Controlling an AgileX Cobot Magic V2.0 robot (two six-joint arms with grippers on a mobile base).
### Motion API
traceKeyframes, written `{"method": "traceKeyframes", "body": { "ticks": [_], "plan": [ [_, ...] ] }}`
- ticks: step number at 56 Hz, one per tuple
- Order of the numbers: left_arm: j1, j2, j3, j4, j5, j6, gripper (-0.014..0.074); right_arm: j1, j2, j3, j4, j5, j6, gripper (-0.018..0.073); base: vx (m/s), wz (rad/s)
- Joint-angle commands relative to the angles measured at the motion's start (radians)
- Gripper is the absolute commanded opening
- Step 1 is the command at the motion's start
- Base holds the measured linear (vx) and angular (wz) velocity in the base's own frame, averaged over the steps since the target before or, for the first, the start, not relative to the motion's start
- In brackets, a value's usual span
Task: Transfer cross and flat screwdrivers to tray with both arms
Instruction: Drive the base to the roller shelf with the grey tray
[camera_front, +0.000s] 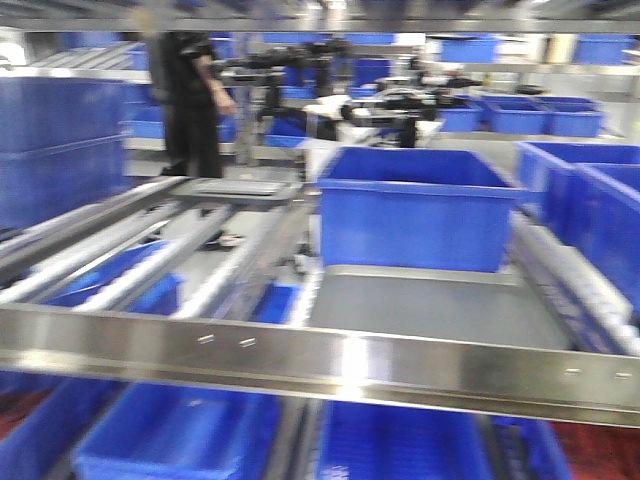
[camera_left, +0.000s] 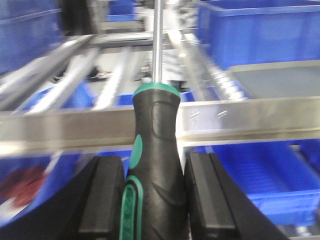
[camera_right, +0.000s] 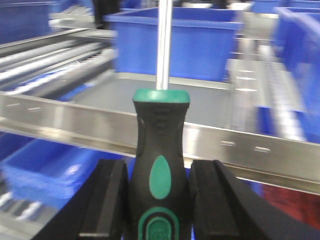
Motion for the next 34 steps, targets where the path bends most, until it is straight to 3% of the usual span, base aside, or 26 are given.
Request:
{"method": "traceKeyframes", "body": {
  "ticks": [1, 16, 34],
  "plan": [
    [-0.002, 0.0, -0.031, -0.01, -0.093, -0.004, 0.0, 0.001, 0.007, -0.03, 0.01, -0.087, -0.001, -0.0008, 0.19, -0.65],
    [-0.002, 0.0, -0.031, -0.01, -0.093, -0.004, 0.0, 0.001, 0.007, -0.03, 0.01, -0.087, -0.001, -0.0008, 0.21, -0.46],
    [-0.002, 0.0, -0.031, -0.01, -0.093, -0.004, 0.0, 0.001, 0.007, -0.03, 0.01, -0.087, -0.001, -0.0008, 0.25, -0.11]
  ]
}}
